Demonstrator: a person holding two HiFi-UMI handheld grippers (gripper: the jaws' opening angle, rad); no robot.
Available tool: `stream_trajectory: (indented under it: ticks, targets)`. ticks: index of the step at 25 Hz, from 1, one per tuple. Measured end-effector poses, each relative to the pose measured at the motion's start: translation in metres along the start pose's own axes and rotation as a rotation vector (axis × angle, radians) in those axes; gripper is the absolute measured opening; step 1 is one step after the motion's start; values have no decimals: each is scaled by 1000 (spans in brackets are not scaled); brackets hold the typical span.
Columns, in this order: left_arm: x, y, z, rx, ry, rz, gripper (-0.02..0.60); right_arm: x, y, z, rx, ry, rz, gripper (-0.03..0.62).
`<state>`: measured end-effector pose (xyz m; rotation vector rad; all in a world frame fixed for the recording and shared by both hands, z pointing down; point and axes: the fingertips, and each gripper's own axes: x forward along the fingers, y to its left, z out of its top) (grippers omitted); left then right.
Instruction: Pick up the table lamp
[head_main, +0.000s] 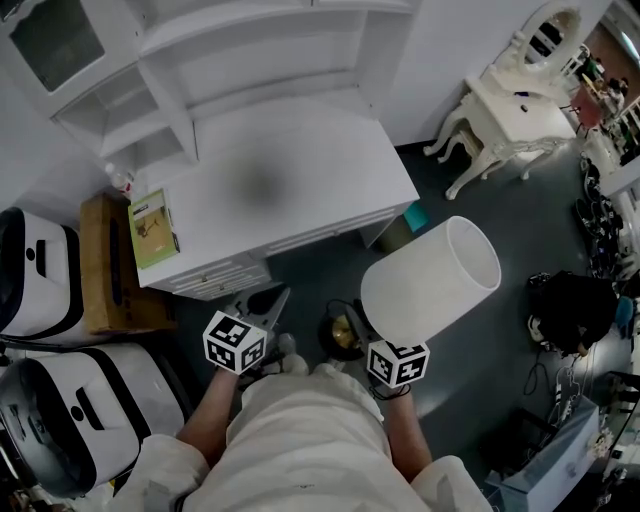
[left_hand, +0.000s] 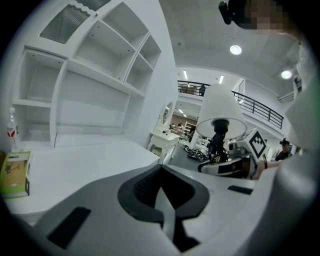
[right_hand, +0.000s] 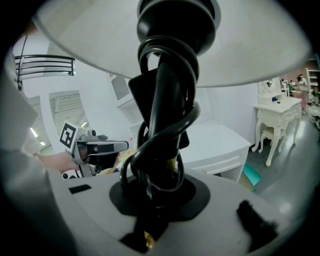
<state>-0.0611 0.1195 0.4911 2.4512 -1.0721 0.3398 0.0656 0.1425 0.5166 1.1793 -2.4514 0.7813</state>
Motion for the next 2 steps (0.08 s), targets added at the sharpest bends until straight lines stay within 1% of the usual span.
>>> stream_trajectory:
  ticks: [2]
  targets:
    - [2, -1, 1, 0, -3, 0, 9, -1, -2, 1, 0, -2, -1, 74]
